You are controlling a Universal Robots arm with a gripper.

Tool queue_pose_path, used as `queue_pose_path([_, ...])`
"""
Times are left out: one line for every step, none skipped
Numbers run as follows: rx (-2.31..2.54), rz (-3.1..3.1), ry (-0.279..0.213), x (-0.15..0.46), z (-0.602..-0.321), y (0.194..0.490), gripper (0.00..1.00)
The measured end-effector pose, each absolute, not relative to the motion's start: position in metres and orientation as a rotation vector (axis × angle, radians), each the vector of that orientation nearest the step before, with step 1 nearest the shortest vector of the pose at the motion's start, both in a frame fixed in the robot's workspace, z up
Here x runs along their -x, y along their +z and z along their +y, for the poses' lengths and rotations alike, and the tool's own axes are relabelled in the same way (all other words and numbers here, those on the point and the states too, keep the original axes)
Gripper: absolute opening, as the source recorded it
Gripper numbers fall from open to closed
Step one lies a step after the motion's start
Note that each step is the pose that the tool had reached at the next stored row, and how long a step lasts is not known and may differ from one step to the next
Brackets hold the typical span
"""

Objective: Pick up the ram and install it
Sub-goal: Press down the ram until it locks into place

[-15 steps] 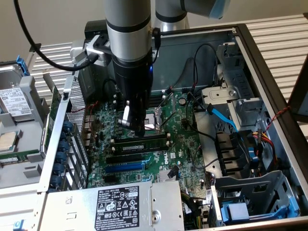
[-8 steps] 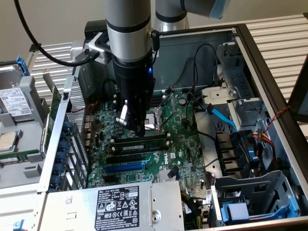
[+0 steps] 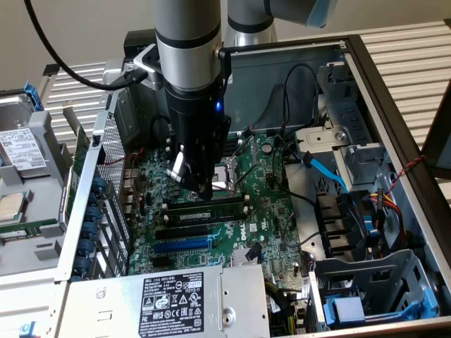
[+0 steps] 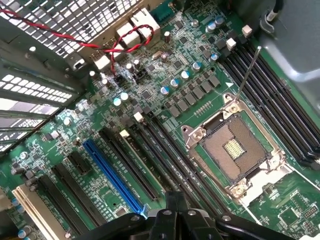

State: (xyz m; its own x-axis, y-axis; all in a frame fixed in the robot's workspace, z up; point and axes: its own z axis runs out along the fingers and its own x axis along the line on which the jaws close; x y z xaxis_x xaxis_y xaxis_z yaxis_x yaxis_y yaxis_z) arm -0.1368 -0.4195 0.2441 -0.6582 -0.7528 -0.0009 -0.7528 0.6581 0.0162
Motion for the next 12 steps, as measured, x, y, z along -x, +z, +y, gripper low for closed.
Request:
queue_pose_path([-1.277, -2.864, -0.023, 0.1368, -0.4195, 0.2441, 0.11])
queue_pose_path([-1.258, -2.872, -0.023, 0.1368, -0.4195, 0.244, 0.11])
queue_pose_path([-1.239, -2.88, -0.022, 0.1368, -0.4195, 0.2439, 0.11])
queue_pose_path([-1.221, -2.888, -0.021, 0.1368, -0.4195, 0.2439, 0.11])
queue_pose_path([-1.202, -2.896, -0.021, 0.1368, -0.4195, 0.2438, 0.11])
queue_pose_path([-1.182, -2.905, -0.02, 0.1368, -0.4195, 0.2437, 0.11])
queue_pose_path([-1.163, -2.912, -0.019, 0.1368, -0.4195, 0.2437, 0.11])
queue_pose_path([-1.144, -2.92, -0.018, 0.1368, -0.4195, 0.2436, 0.11])
queue_pose_path([-1.126, -2.927, -0.017, 0.1368, -0.4195, 0.2435, 0.11])
queue_pose_path([-1.107, -2.934, -0.016, 0.1368, -0.4195, 0.2435, 0.11])
queue_pose_path([-1.088, -2.941, -0.015, 0.1368, -0.4195, 0.2434, 0.11])
queue_pose_path([-1.069, -2.949, -0.014, 0.1368, -0.4195, 0.2433, 0.11])
